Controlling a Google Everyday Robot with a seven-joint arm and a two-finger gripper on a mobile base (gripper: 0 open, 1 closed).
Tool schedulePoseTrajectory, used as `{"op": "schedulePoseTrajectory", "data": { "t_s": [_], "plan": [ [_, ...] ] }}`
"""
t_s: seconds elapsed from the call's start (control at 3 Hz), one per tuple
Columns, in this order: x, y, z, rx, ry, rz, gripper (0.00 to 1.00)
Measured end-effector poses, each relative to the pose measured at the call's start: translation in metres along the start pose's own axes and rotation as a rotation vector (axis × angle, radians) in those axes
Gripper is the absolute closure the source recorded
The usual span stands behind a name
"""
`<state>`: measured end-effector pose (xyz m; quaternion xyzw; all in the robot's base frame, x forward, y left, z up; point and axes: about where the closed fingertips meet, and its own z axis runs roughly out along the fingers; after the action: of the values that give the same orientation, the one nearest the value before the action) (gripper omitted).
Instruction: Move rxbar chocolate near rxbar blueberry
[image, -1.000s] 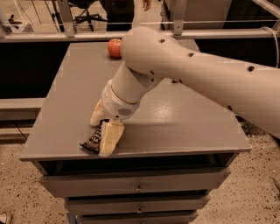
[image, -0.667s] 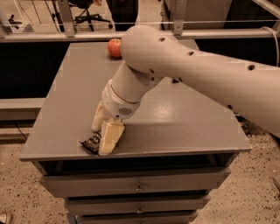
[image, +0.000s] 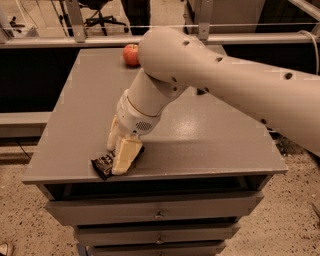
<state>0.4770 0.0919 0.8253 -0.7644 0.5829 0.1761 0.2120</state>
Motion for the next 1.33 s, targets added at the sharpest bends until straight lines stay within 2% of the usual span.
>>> {"op": "schedulePoseTrajectory", "data": {
  "t_s": [0.33, 0.67, 1.0, 1.33],
  "plan": [
    [-0.001, -0.012, -0.041, 0.039, 0.030, -0.006, 1.00],
    [-0.001, -0.030, -0.134, 0.172, 0.067, -0.024, 1.00],
    [-0.010, -0.039, -0.153, 0.215, 0.052, -0.034, 1.00],
    [-0.010, -0.039, -0.153, 0.215, 0.052, -0.034, 1.00]
  ]
}}
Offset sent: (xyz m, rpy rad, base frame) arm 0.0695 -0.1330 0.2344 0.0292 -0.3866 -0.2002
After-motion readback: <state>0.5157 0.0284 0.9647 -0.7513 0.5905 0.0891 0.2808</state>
